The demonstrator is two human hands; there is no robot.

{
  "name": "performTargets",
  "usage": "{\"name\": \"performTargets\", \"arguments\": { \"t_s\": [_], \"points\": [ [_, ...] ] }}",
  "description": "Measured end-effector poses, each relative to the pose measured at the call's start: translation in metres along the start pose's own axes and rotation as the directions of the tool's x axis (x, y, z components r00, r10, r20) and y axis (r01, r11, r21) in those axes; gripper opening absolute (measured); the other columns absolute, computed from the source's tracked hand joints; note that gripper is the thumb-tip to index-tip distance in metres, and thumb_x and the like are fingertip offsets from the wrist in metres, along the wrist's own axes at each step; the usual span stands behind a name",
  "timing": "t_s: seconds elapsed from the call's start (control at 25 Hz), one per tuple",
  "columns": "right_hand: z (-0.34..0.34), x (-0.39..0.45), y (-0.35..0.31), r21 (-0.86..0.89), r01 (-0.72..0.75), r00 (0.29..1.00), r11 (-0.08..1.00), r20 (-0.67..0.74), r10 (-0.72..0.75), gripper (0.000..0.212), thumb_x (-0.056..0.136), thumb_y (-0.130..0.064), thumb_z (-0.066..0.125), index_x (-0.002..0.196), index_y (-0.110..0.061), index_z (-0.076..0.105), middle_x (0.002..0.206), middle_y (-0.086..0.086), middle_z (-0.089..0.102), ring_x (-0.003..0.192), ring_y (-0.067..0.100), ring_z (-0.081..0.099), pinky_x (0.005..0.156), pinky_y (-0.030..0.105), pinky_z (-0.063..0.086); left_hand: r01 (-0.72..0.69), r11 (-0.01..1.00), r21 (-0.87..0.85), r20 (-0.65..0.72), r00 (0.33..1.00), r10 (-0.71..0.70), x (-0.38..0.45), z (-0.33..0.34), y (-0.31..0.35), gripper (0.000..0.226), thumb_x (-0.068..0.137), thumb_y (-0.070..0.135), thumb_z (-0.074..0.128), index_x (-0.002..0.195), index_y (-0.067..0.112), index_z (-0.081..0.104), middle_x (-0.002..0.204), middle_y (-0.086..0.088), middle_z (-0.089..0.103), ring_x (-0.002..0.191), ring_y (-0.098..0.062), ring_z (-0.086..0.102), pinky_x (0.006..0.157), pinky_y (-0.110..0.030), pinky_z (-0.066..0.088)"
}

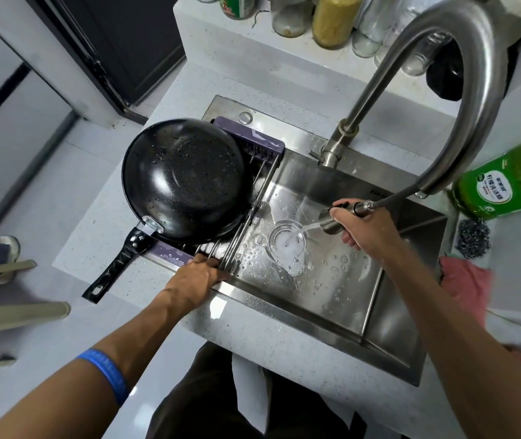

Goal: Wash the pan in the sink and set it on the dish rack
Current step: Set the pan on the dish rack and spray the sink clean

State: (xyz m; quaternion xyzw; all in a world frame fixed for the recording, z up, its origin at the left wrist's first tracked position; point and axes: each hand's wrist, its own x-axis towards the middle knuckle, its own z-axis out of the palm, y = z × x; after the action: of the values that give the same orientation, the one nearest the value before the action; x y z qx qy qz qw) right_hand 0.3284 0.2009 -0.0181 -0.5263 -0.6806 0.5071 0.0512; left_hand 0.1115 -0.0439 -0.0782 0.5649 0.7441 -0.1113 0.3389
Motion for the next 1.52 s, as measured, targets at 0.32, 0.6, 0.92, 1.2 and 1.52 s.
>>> {"name": "performTargets", "arguments": {
  "t_s": [0.32, 0.6, 0.92, 1.2, 1.52],
  "points": [
    [0.0060, -0.0033, -0.0023, -0.010, 0.013, 0.999, 1.000, -0.041, -0.014, 0.016, 0.091, -0.033, 0.066, 0.085, -0.019, 0.073, 0.054, -0.005, 0.065, 0.045, 0.008, 0.058, 0.047, 0.021, 0.046, 0.010, 1.000, 0.002, 0.003, 1.000, -0.010, -0.0004, -0.0001, 0.0008, 0.040, 0.100, 0.021, 0.042, 0.134, 0.037, 0.054, 0.142, 0.000, 0.047, 0.132, -0.023, 0.036, 0.107, -0.035, 0.039],
    [0.0064, -0.0023, -0.0013, -0.004, 0.005, 0.999, 1.000, -0.040, -0.006, 0.015, 0.091, -0.029, 0.066, 0.086, -0.017, 0.073, 0.052, -0.004, 0.063, 0.043, 0.007, 0.056, 0.045, 0.020, 0.043, 0.020, 1.000, -0.014, 0.009, 1.000, -0.020, 0.0017, 0.0029, -0.0027, 0.038, 0.099, 0.021, 0.043, 0.133, 0.034, 0.056, 0.137, 0.000, 0.051, 0.127, -0.022, 0.039, 0.105, -0.034, 0.040],
    [0.0053, -0.0026, -0.0015, -0.021, 0.020, 0.997, 1.000, -0.069, -0.021, 0.017, 0.091, -0.029, 0.066, 0.087, -0.015, 0.073, 0.057, 0.009, 0.065, 0.048, 0.014, 0.059, 0.050, 0.027, 0.047, 0.006, 1.000, -0.007, -0.001, 1.000, -0.006, 0.0018, 0.0028, -0.0022, 0.039, 0.100, 0.019, 0.043, 0.132, 0.036, 0.056, 0.137, 0.003, 0.052, 0.126, -0.022, 0.039, 0.103, -0.033, 0.042],
    [0.0063, -0.0034, 0.0003, -0.007, 0.005, 0.997, 1.000, -0.071, -0.005, 0.015, 0.091, -0.029, 0.066, 0.085, -0.017, 0.072, 0.054, -0.001, 0.065, 0.050, 0.011, 0.060, 0.051, 0.026, 0.048, 0.005, 1.000, -0.003, 0.005, 1.000, -0.005, 0.0020, 0.0017, -0.0018, 0.040, 0.099, 0.018, 0.043, 0.132, 0.035, 0.056, 0.139, 0.002, 0.050, 0.127, -0.023, 0.037, 0.104, -0.034, 0.041],
    [0.0093, 0.0003, 0.0009, 0.067, 0.020, 0.998, 0.998, -0.055, -0.017, 0.014, 0.091, -0.033, 0.068, 0.096, -0.020, 0.073, 0.058, -0.004, 0.068, 0.050, 0.009, 0.061, 0.051, 0.026, 0.049, 0.005, 1.000, -0.010, 0.005, 1.000, -0.005, 0.0026, 0.0033, -0.0037, 0.039, 0.098, 0.019, 0.044, 0.131, 0.034, 0.057, 0.136, 0.002, 0.052, 0.125, -0.023, 0.039, 0.103, -0.033, 0.042]
  ]
}}
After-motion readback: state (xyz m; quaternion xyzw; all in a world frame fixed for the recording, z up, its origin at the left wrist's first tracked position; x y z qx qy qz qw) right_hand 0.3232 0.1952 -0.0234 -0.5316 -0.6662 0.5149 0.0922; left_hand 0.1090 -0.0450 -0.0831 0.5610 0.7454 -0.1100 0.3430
